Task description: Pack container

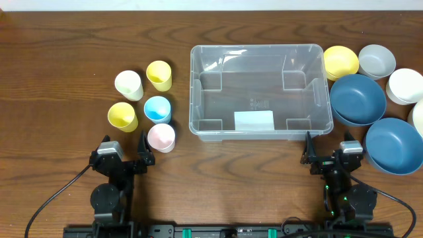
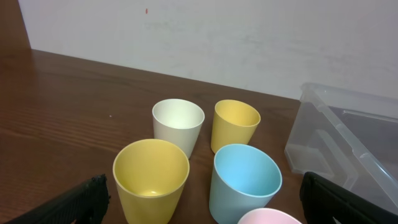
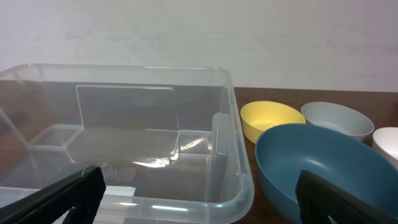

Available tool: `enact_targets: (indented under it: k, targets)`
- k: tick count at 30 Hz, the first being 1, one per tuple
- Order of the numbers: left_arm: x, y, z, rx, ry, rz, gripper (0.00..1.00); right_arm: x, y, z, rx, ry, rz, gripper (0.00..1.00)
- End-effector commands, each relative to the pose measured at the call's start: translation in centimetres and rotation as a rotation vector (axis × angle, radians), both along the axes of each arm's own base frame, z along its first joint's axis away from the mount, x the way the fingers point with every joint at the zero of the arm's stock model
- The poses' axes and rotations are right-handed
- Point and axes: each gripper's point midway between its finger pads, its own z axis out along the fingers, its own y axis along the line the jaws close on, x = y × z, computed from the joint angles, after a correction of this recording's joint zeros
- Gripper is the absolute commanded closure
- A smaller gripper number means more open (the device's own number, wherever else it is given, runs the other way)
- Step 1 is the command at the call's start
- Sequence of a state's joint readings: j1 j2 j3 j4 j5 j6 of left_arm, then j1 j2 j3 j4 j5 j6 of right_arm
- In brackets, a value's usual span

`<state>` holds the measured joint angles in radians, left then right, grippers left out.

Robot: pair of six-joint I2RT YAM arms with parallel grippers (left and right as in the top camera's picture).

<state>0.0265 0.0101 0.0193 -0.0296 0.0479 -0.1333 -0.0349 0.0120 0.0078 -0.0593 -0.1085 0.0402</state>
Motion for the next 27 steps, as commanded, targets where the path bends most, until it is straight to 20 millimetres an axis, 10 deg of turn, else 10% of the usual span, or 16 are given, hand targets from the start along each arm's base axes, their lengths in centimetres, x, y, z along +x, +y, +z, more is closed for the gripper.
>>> enact_targets:
  k: [1,27]
  targets:
    - [-0.1,0.6,-1.6,0.011,0.05,0.028,0.02,0.0,0.2,-0.1,-0.012,0.0,0.01,0.01]
    - [-0.1,0.6,-1.6,0.011,0.05,0.028,0.02,-0.5,3.1,2.8,0.02,-0.113,0.178,0.01]
